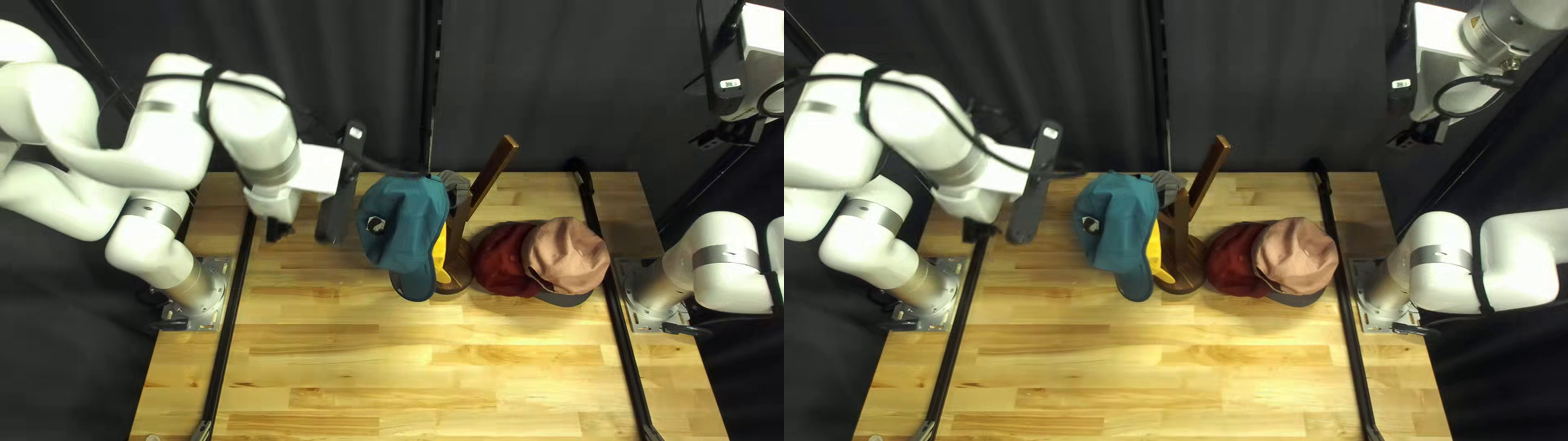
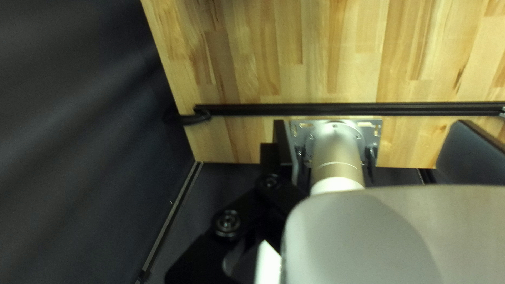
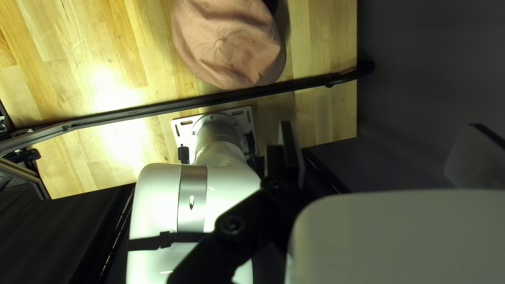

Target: Remove hats from holder and stack on top of each other

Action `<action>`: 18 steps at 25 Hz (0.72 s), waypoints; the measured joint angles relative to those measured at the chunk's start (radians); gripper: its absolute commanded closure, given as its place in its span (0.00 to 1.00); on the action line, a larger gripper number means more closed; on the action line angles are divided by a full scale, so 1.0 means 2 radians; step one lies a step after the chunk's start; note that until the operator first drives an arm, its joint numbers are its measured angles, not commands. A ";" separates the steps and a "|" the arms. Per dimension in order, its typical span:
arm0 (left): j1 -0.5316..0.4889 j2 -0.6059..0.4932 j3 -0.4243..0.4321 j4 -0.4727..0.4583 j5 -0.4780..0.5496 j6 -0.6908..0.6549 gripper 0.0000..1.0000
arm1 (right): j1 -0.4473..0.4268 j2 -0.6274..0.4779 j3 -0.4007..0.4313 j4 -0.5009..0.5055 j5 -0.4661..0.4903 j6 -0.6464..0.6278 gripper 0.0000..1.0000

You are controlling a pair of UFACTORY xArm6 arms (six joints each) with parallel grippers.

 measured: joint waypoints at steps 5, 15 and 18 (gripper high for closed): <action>0.016 0.065 -0.069 -0.019 -0.003 0.048 0.00 | 0.000 0.000 0.000 0.000 0.000 0.000 0.00; 0.024 0.150 -0.118 -0.049 -0.028 0.082 0.00 | 0.000 0.000 0.000 0.000 0.000 0.000 0.00; 0.024 0.155 -0.117 -0.050 -0.028 0.080 0.00 | 0.000 0.000 0.000 0.000 0.000 0.000 0.00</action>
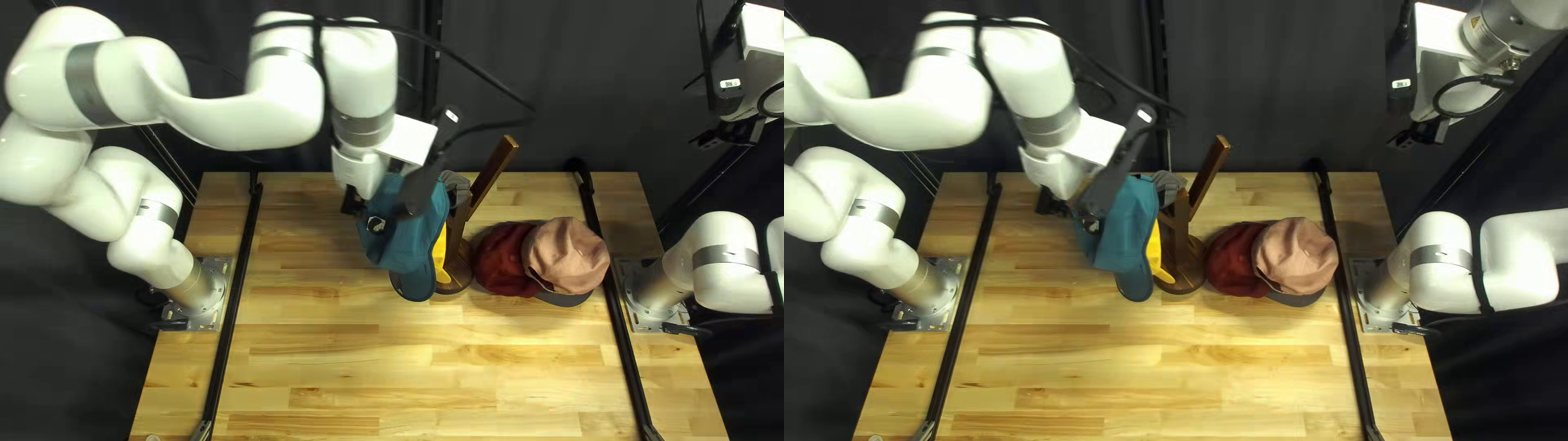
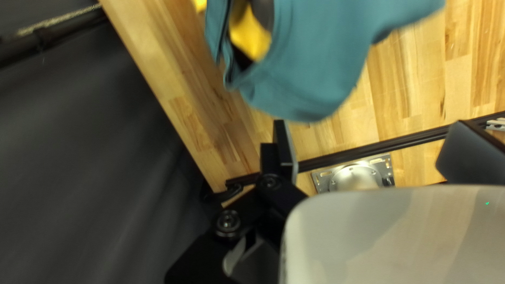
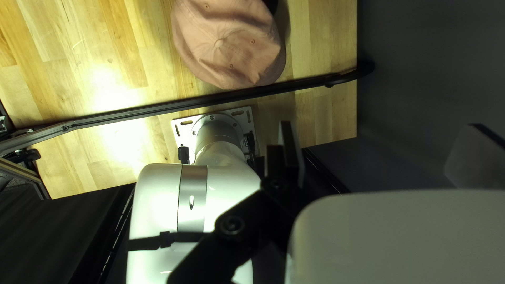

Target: Remove hats from holder and stack on top of each other

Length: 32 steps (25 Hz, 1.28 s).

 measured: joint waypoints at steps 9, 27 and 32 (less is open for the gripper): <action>-0.006 -0.020 0.029 0.006 -0.001 -0.013 0.04 | 0.000 0.000 0.000 0.000 0.000 0.000 0.00; -0.015 -0.069 0.084 0.014 -0.018 -0.033 0.00 | 0.000 0.000 0.000 0.000 0.000 0.000 0.00; -0.016 -0.067 0.079 0.015 -0.016 -0.032 0.00 | 0.000 0.000 0.000 0.000 0.000 0.000 0.00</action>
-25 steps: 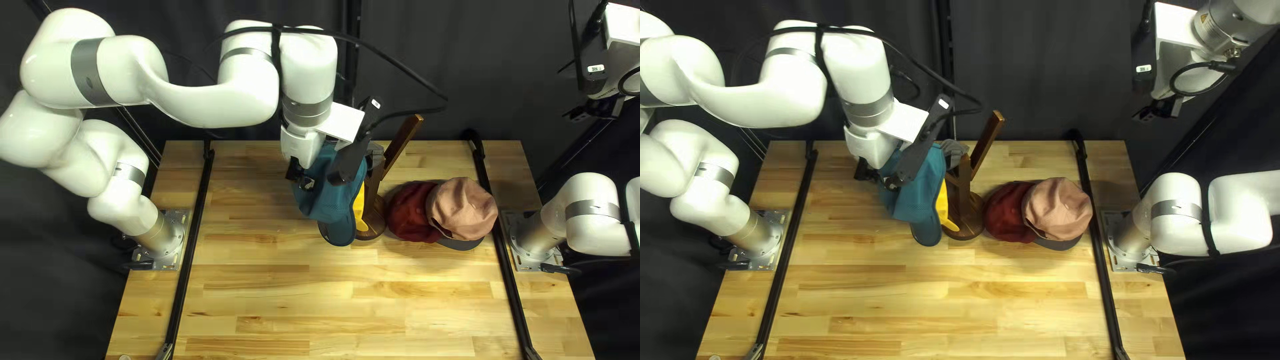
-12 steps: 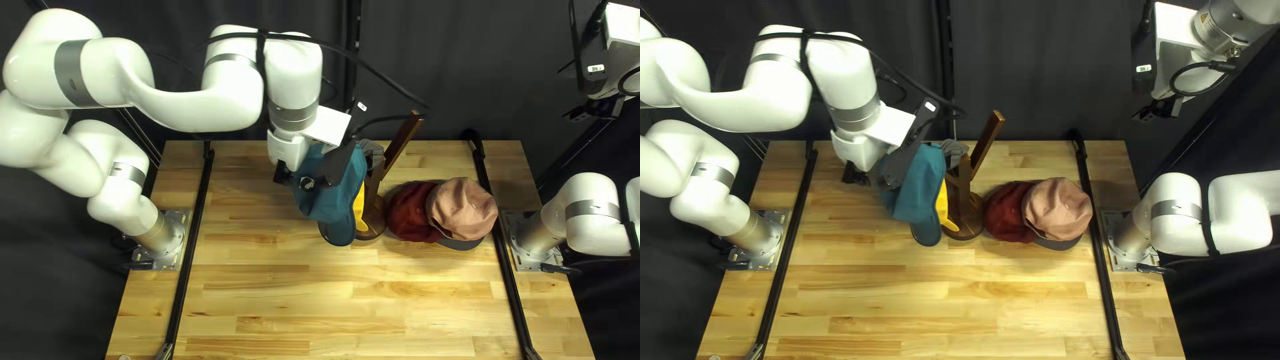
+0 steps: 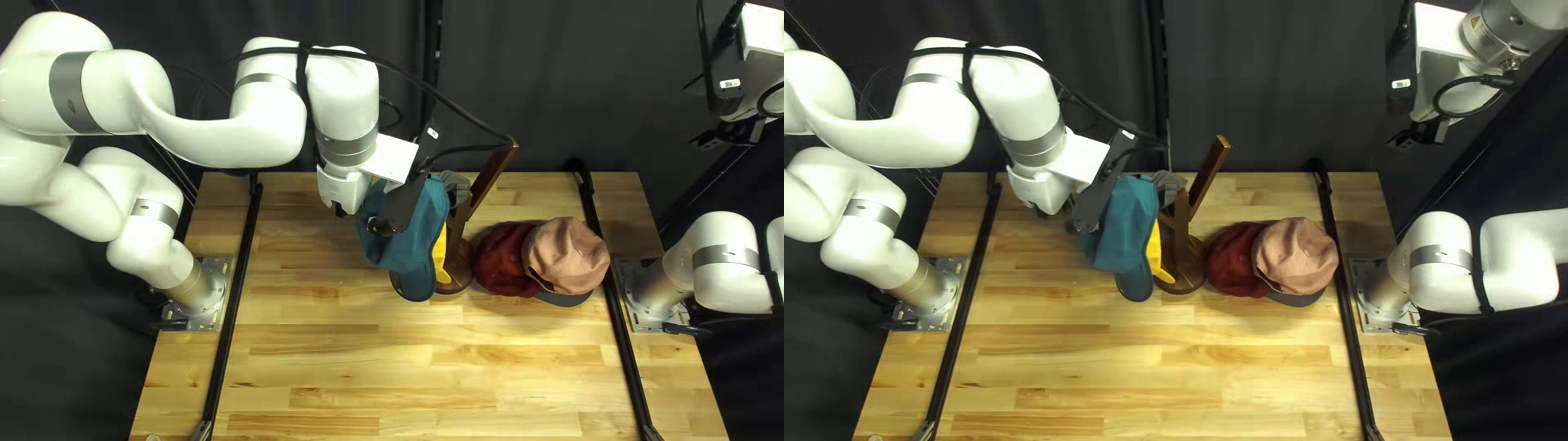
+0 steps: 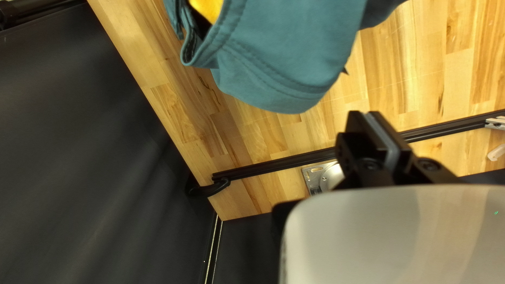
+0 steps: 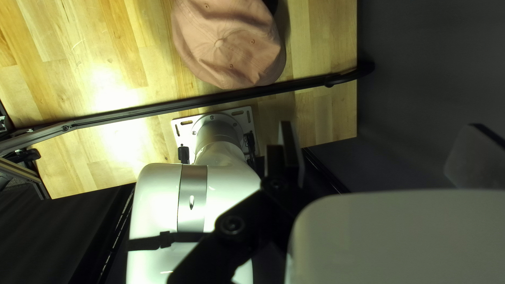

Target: Remove hats from holder and stack on top of each other

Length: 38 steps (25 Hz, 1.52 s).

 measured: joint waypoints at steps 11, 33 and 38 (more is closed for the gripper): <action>0.004 0.003 0.005 -0.002 -0.010 0.004 0.00 | 0.000 0.000 0.000 0.000 0.000 0.000 0.00; 0.006 0.014 -0.006 0.002 -0.006 0.010 1.00 | 0.000 0.000 0.000 0.000 0.000 0.000 0.00; 0.004 0.016 -0.010 0.002 -0.004 0.009 1.00 | 0.000 0.000 0.000 0.000 0.000 0.000 0.00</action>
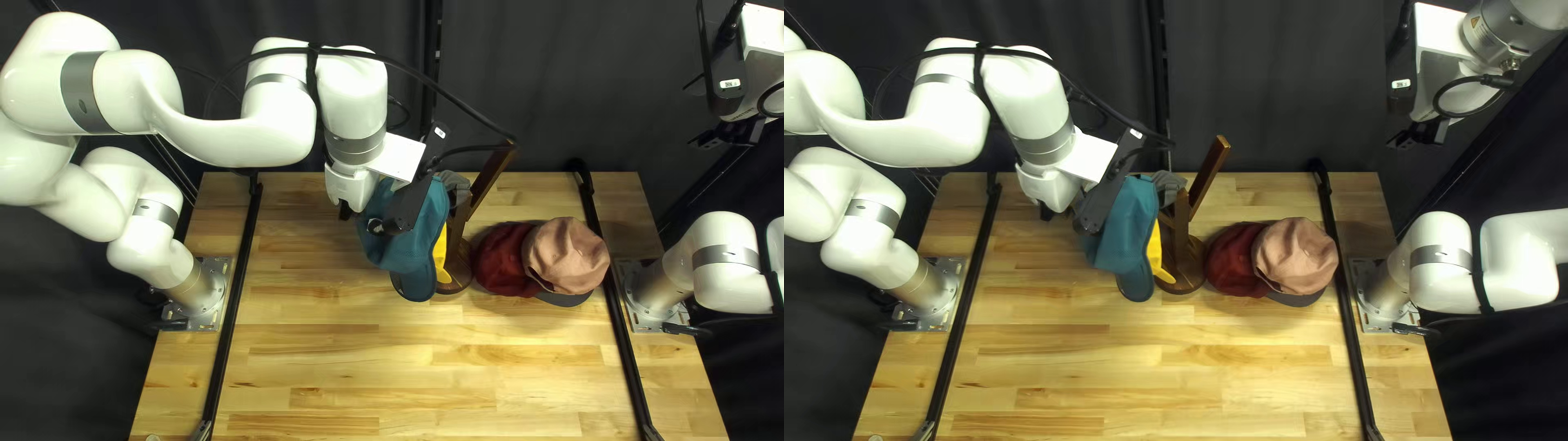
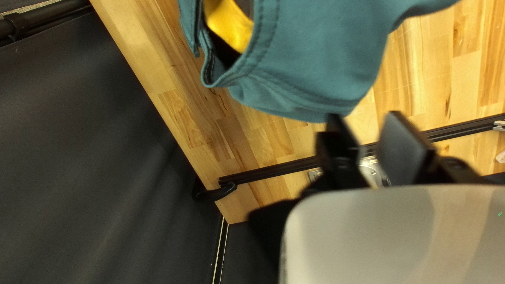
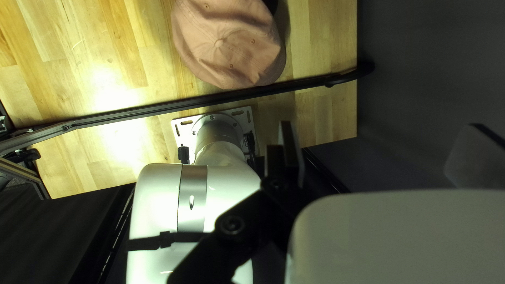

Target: Remove hats from holder and stack on top of each other

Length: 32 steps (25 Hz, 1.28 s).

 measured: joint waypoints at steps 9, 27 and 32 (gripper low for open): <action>0.001 -0.005 0.007 -0.002 -0.002 0.000 0.00 | 0.000 0.000 0.000 0.000 0.000 0.000 0.00; 0.010 0.025 -0.029 -0.006 0.013 0.010 0.00 | 0.000 0.000 0.000 0.000 0.000 0.000 0.00; 0.011 0.033 -0.038 -0.008 0.014 0.013 0.47 | 0.000 0.000 0.000 0.000 0.000 0.000 0.00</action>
